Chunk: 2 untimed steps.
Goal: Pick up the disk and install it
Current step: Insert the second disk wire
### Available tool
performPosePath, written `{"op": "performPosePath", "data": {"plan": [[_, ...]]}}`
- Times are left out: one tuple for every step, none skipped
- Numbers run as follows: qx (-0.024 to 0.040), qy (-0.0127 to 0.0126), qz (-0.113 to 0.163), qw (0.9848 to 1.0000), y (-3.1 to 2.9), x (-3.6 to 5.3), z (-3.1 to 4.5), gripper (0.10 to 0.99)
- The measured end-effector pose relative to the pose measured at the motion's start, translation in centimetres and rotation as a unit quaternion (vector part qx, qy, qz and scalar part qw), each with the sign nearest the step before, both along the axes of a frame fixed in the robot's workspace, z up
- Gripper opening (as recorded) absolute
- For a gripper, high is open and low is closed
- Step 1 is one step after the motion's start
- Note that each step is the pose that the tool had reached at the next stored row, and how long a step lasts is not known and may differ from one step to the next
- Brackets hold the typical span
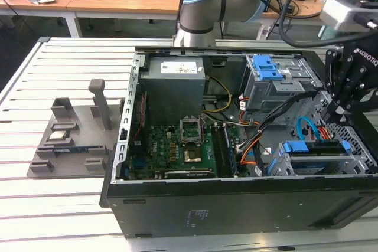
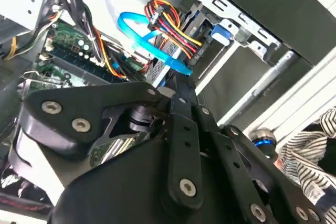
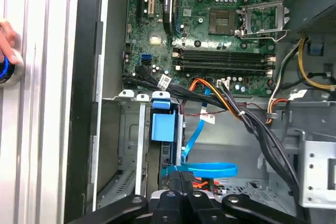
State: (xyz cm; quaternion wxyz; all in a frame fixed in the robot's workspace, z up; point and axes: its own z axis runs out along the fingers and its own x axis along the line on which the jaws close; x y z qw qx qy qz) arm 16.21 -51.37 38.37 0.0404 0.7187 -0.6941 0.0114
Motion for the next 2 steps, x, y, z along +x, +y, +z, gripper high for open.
{"op": "performPosePath", "data": {"plan": [[-0.0001,0.0000,0.000,1.0000,0.01,0.00,0.54,0.106],[0.0001,0.0000,0.000,1.0000,0.02,0.00,0.91,0.106]]}}
